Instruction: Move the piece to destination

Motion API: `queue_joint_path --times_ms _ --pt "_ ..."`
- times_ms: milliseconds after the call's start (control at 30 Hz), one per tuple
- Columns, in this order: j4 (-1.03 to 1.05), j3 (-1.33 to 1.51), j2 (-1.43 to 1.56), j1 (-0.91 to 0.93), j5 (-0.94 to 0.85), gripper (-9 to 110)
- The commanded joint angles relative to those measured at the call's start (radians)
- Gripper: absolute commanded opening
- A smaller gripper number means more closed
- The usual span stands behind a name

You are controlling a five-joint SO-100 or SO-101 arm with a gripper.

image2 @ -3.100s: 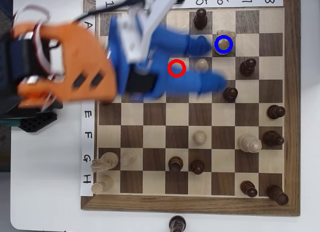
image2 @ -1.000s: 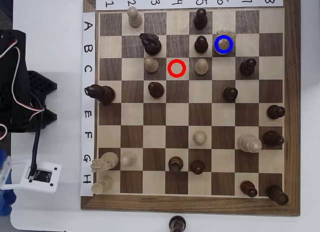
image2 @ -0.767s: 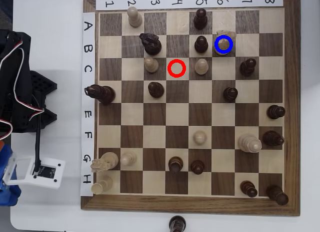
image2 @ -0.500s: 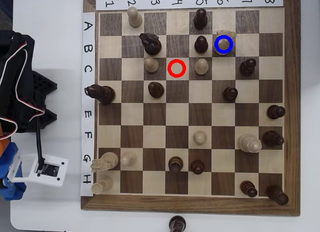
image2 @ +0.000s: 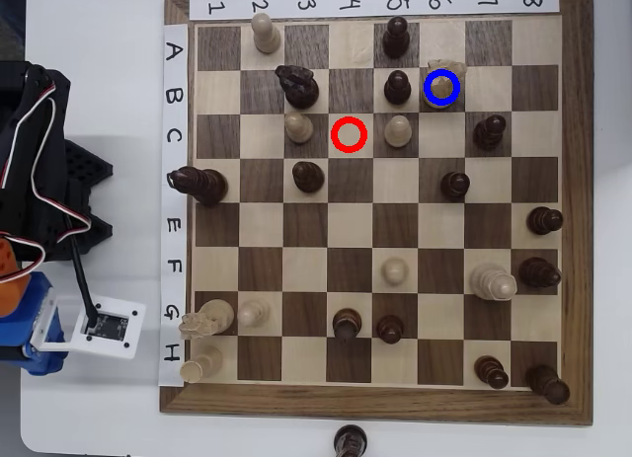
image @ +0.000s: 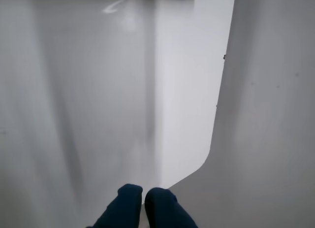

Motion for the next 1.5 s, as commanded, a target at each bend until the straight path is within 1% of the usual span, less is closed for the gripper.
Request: queue_joint_path --times_ms 0,567,1467 --pt "-0.015 0.003 0.060 -0.015 0.018 0" --pt "-0.003 0.000 0.060 -0.031 0.051 0" --pt "-0.006 0.000 0.060 -0.054 0.035 0"
